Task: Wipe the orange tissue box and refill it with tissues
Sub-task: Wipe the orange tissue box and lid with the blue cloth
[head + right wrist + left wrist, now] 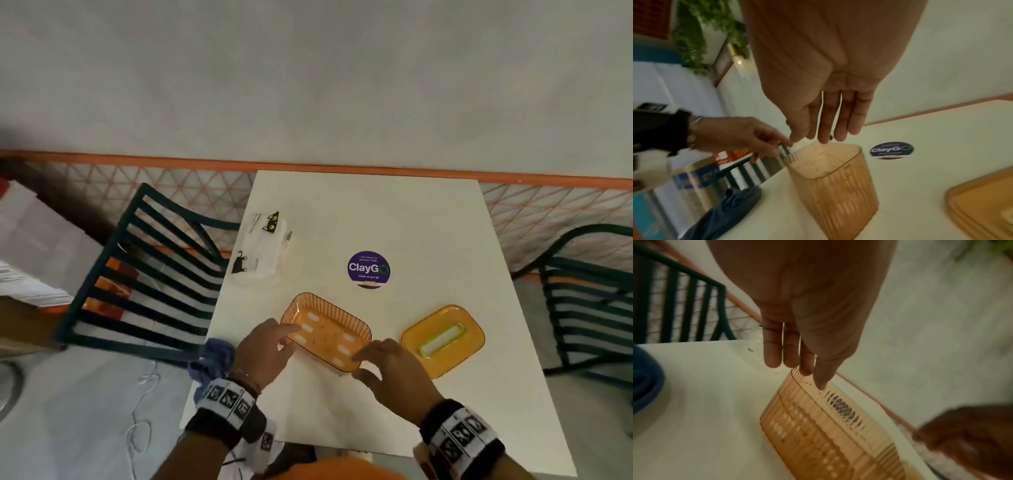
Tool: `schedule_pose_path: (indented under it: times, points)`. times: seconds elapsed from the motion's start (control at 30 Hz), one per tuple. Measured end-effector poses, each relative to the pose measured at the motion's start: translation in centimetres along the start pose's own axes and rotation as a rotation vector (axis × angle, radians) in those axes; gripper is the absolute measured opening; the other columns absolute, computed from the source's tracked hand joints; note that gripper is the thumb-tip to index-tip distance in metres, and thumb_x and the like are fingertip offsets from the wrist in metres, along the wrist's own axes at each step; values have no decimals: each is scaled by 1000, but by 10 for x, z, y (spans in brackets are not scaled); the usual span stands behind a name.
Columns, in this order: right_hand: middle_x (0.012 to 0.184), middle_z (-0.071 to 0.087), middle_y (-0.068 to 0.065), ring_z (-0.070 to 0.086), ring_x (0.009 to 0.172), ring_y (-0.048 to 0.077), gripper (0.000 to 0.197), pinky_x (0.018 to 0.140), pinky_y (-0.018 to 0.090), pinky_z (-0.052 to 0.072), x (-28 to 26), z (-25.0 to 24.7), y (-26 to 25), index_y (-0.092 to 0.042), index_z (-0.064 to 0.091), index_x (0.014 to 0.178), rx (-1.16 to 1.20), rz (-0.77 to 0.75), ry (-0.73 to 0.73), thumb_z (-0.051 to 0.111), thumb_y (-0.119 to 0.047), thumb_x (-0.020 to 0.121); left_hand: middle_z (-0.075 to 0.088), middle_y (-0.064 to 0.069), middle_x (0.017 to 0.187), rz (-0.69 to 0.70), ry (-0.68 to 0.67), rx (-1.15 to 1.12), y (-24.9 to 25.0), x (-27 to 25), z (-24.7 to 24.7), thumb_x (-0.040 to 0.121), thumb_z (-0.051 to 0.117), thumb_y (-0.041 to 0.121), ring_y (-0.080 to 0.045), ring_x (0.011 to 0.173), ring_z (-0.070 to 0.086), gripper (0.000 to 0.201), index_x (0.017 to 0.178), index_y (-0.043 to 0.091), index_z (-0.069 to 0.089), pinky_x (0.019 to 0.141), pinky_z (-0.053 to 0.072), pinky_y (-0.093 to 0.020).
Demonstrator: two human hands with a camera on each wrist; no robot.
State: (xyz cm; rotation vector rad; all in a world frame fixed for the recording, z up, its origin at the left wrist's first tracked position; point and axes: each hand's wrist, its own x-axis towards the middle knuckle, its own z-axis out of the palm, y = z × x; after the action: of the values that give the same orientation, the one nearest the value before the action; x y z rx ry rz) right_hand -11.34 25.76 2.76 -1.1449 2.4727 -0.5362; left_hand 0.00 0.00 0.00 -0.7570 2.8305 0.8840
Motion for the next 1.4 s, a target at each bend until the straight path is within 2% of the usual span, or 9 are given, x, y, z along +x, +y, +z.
schedule_pose_path:
  times: [0.17,0.53,0.63,0.77,0.87,0.97,1.17,1.27,1.4]
  points:
    - [127,68,6,61,115,28,39,99,39,47,40,28,-40,-18,62,131,-218,-93,-200,46,-39,103,60,8,112,92,-161,148,-4,13,12,99,57,43,-13,108,57,25,119,39,71,89,53,-30]
    - [96,70,11,68,81,32,33,64,35,50,69,33,-61,-11,59,121,-460,17,-499,42,-6,94,69,14,96,-40,20,-249,-47,-18,8,92,67,33,-3,85,62,18,109,33,75,80,56,-30]
    - [88,71,5,65,73,26,28,62,32,49,81,14,-52,-18,62,116,-362,100,-430,48,-10,94,64,4,117,-194,184,4,-90,-31,3,79,76,41,-21,113,54,44,121,32,68,96,50,-44]
    - [87,76,-3,74,74,14,23,75,37,61,94,-17,-36,-16,72,93,104,292,-294,51,-7,96,43,-6,150,-331,-37,170,-139,-46,14,63,83,57,-38,130,43,95,148,32,46,100,46,-55]
    - [85,77,1,76,69,12,23,70,29,63,88,-44,-29,-11,72,93,355,437,-186,51,-8,101,56,-13,138,-255,-119,136,-151,-47,34,70,88,31,-42,118,53,75,138,19,61,95,52,-56]
    - [90,79,8,78,79,24,22,79,43,63,70,-66,-17,-4,71,104,617,554,-44,50,-9,104,62,-10,125,-223,10,-68,-136,-37,39,79,76,6,-35,111,61,46,124,15,68,95,54,-46]
    - [96,79,15,77,86,34,23,79,46,61,26,-93,8,0,69,109,911,640,215,48,-10,105,55,-2,138,63,-130,-265,-32,0,69,90,73,32,-22,129,49,52,138,20,57,108,45,-35]
    - [97,79,16,76,88,36,24,79,47,61,5,-97,25,-1,70,108,959,668,278,49,-11,105,42,3,152,297,-345,16,11,14,99,85,67,53,-23,139,35,73,149,27,42,111,41,-46]
    - [97,78,17,76,87,37,24,81,50,59,-14,-99,41,0,70,107,992,678,310,49,-12,104,52,-4,146,570,-441,421,27,6,125,87,71,36,-34,124,51,69,150,23,44,102,45,-48]
